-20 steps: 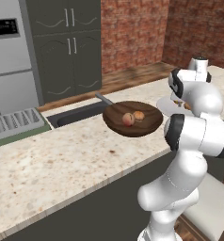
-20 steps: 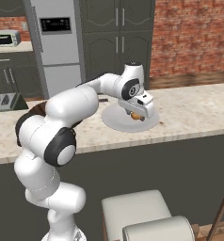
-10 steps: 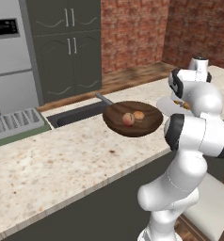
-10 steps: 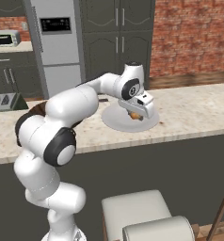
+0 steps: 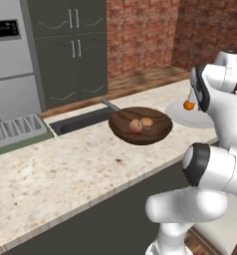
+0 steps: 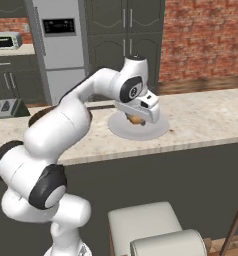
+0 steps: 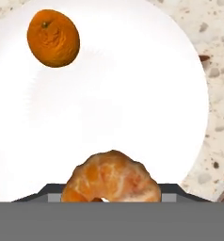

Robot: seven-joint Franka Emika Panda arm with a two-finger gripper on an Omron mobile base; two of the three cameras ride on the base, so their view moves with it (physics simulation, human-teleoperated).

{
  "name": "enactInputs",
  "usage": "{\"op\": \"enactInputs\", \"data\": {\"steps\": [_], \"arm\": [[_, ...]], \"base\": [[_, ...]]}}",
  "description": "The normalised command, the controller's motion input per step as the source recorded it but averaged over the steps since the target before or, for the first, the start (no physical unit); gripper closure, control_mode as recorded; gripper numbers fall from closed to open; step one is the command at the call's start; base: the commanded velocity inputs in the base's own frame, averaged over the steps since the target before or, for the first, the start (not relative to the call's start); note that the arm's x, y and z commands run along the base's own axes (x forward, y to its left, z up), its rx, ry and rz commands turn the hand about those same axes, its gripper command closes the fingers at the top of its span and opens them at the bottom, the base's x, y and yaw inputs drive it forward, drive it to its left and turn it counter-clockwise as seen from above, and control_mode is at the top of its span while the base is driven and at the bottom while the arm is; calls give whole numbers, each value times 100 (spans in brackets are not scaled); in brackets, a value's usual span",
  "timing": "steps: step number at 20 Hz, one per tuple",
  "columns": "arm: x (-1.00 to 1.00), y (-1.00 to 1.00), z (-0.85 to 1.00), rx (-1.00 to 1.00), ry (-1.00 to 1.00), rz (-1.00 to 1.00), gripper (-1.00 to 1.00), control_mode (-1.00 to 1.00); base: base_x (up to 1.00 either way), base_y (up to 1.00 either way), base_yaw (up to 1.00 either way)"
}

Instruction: Take the fruits from the plate on the dining counter and place two fruits in each bowl.

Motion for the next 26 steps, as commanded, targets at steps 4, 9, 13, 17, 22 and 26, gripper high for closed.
{"op": "enactInputs", "data": {"steps": [4,9,13,17,22,26], "arm": [[-100,79,46,0,0,32,100,-100],[-100,84,39,0,0,39,100,-100],[-100,76,36,0,-3,32,100,-100],[-91,18,64,0,-21,8,100,-100],[-66,27,25,0,-14,10,100,-100],[-26,20,0,0,-7,10,100,-100]], "base": [[0,0,0],[0,0,0],[0,0,0],[0,0,0],[0,0,0],[0,0,0]]}}
